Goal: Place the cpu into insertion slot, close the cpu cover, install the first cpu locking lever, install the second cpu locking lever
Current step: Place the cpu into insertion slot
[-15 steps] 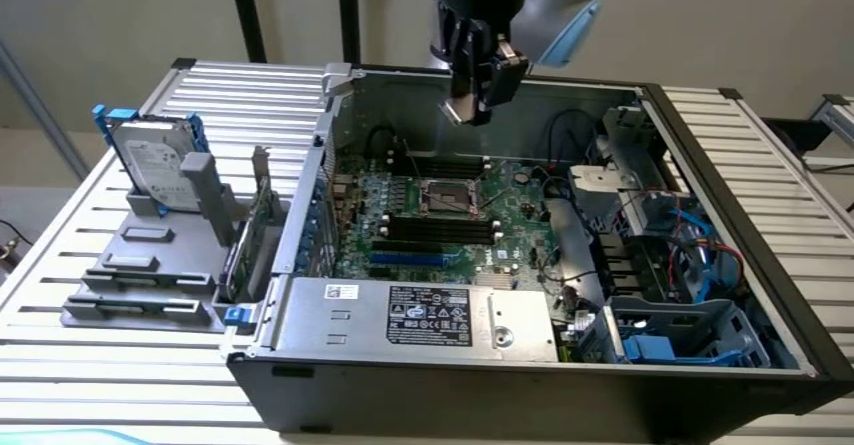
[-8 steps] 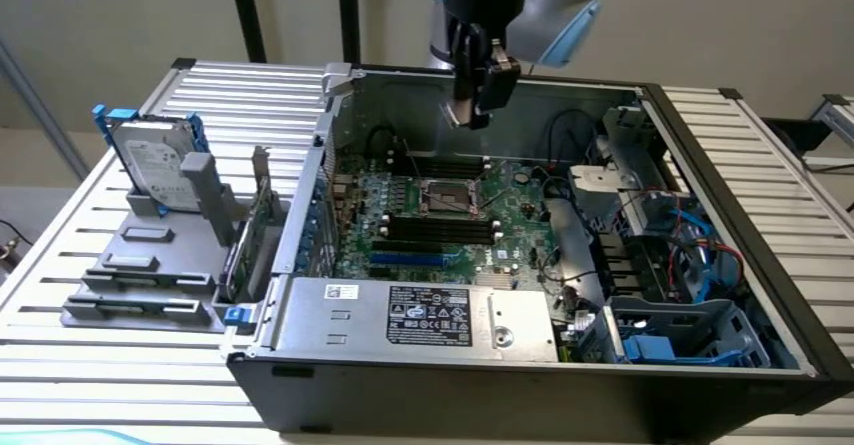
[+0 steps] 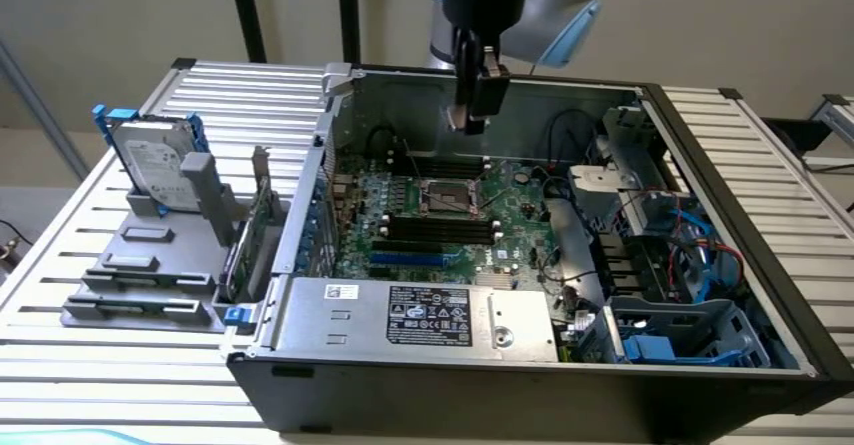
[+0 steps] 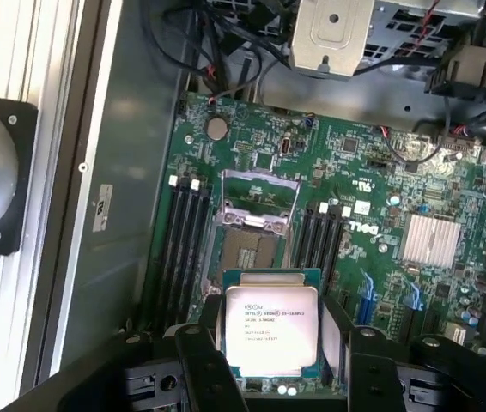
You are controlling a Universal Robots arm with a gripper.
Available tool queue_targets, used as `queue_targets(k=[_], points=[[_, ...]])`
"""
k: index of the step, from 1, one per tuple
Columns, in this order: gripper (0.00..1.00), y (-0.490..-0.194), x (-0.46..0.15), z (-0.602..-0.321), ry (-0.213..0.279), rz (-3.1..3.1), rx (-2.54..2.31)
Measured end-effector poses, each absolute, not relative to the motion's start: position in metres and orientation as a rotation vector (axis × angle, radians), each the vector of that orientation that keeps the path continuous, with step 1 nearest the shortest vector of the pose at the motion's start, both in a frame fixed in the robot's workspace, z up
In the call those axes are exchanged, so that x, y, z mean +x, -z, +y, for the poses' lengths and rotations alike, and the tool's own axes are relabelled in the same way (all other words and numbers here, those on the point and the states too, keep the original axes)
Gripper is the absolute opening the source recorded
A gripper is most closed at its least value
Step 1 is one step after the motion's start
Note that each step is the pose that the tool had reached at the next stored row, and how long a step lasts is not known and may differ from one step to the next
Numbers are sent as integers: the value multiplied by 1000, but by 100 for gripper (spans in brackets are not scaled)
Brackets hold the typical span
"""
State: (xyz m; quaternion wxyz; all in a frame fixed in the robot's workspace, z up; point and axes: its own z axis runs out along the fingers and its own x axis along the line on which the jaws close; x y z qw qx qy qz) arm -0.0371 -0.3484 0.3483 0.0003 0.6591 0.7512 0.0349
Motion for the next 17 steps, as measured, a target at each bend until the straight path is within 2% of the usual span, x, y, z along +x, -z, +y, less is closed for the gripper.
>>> queue_targets(k=[17], points=[[55, -330, -30, -338, -63, 2267, 2215]])
